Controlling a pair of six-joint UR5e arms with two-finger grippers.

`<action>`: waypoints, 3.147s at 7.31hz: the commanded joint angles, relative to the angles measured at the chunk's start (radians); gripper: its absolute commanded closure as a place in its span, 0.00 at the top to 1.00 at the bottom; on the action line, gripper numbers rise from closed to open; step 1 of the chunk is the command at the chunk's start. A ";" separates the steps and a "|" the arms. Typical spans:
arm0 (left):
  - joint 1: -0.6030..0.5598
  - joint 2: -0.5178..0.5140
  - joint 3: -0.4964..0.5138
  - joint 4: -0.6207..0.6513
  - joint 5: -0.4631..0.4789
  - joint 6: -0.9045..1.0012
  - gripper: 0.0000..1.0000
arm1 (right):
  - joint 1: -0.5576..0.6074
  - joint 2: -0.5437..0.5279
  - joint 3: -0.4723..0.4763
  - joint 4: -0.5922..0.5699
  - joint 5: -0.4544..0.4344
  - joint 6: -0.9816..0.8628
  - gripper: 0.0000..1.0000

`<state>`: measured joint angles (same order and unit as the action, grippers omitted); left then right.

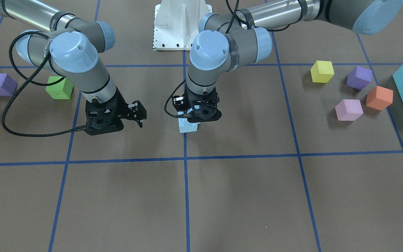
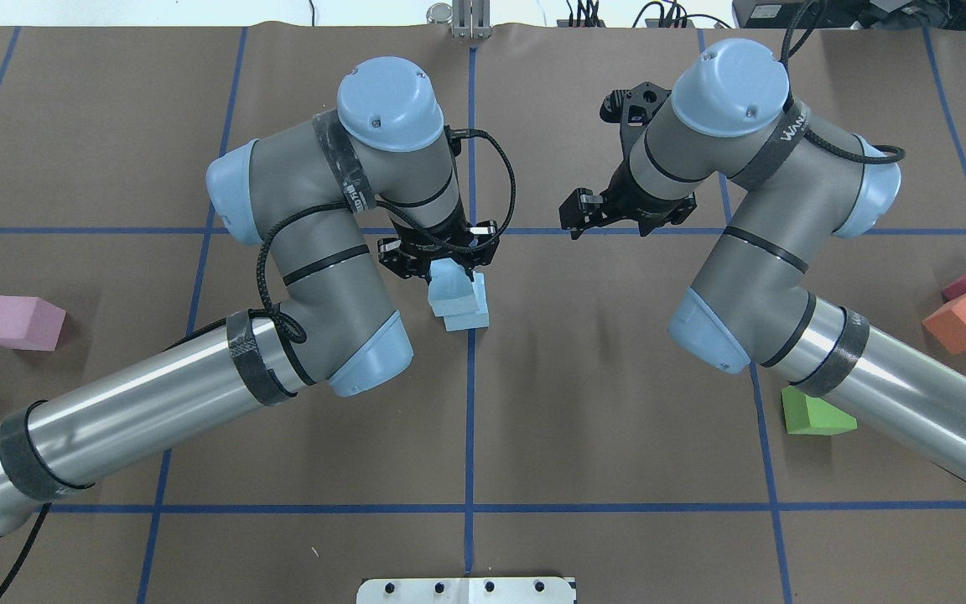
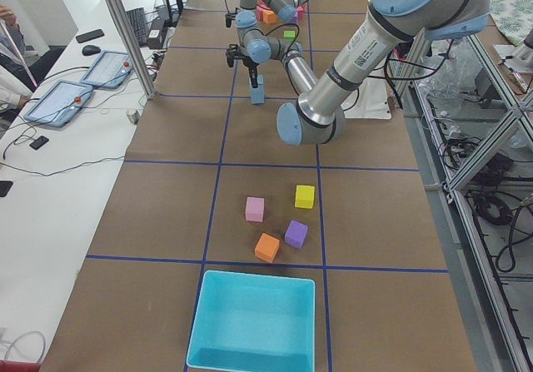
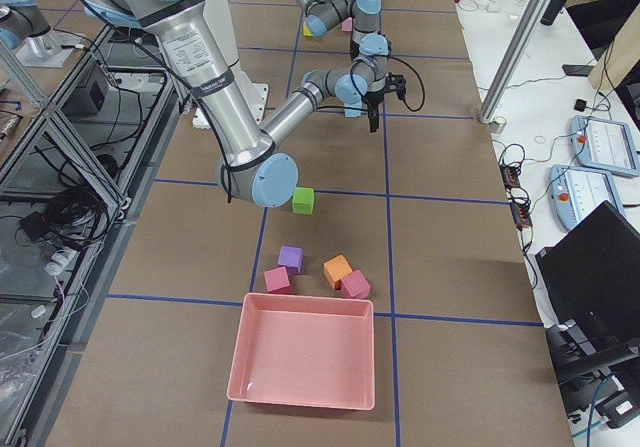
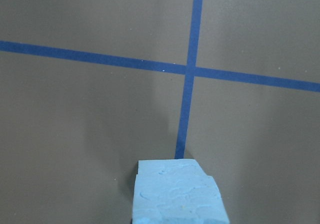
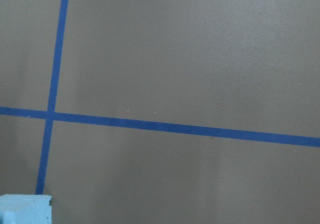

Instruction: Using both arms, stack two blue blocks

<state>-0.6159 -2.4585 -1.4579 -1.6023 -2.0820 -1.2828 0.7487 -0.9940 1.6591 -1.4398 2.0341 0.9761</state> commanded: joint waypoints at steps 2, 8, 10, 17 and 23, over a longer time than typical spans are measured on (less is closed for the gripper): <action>0.007 0.006 -0.010 -0.002 0.000 -0.010 0.62 | 0.000 0.000 -0.001 0.001 0.000 0.001 1.00; 0.007 -0.023 0.024 -0.010 0.002 -0.016 0.88 | -0.003 -0.003 -0.001 0.001 -0.006 0.001 1.00; 0.007 -0.020 0.022 -0.021 0.002 -0.016 0.98 | -0.003 -0.003 -0.001 0.001 -0.006 0.001 1.00; -0.444 0.307 -0.306 0.223 -0.214 0.630 0.99 | 0.496 -0.207 0.042 -0.071 0.174 -0.270 1.00; -0.947 0.731 -0.073 0.245 -0.362 1.416 0.99 | 0.716 -0.457 0.139 -0.304 0.230 -0.640 1.00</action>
<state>-1.5263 -1.8026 -1.5481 -1.3522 -2.4407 0.0793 1.4553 -1.4091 1.7818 -1.7388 2.2644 0.3404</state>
